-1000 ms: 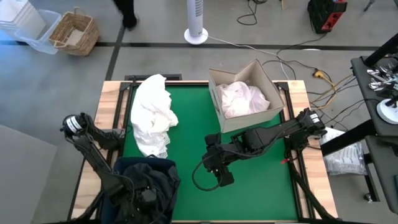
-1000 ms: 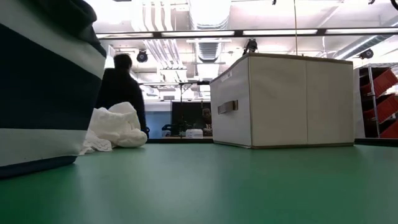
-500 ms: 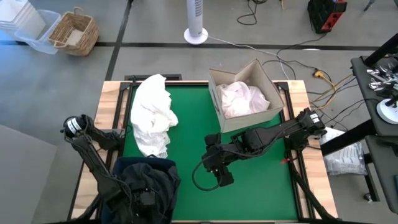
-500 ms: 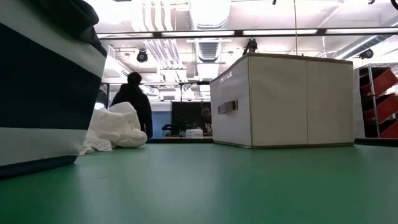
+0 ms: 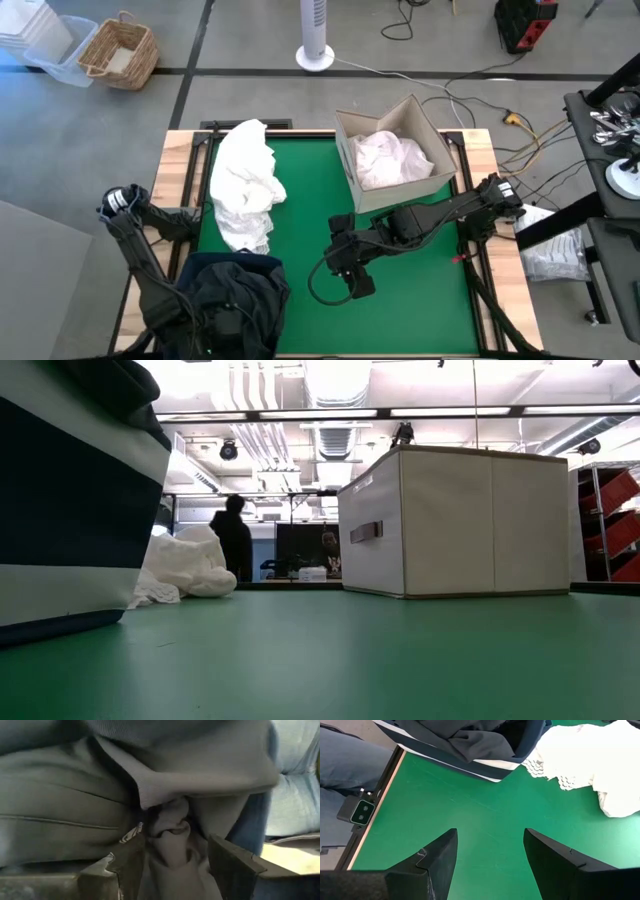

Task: Sort clothes
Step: Put the white shirt into the brown laundry organizer

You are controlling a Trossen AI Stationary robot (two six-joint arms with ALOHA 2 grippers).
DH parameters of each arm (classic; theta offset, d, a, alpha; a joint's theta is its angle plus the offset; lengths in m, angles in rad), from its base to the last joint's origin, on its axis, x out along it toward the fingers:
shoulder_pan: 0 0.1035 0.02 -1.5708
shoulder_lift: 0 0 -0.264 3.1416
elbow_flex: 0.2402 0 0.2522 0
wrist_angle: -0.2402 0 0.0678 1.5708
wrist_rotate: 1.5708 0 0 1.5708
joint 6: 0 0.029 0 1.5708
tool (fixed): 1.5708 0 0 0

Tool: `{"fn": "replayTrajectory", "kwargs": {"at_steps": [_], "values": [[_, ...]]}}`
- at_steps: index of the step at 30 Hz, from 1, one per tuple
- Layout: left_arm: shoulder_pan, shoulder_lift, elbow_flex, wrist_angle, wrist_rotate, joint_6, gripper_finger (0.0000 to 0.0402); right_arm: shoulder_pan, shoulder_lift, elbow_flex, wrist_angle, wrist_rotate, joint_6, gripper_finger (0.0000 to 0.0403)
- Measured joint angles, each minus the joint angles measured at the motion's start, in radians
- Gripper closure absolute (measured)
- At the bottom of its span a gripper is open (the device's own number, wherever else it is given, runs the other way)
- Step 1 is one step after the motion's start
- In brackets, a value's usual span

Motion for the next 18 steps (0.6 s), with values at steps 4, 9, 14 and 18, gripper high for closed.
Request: {"fn": "replayTrajectory", "kwargs": {"at_steps": [4,9,14,18], "values": [[-0.005,0.0,0.059,-0.076,0.0,0.02,0.0208,0.0,0.0,0.0,0.002,0.0,-0.011,0.0184],[-0.022,0.0,0.164,-0.19,-0.089,0.093,0.0208,-0.011,0.0,0.006,0.033,0.001,-0.036,0.0184],[-0.041,0.0,0.26,-0.365,-0.347,0.203,0.0208,-0.058,-0.004,0.007,0.103,0.016,-0.067,0.0184],[-0.042,0.0,0.295,-0.511,-0.594,0.217,0.0208,-0.122,-0.005,0.007,0.158,0.053,-0.075,0.0184]]}}
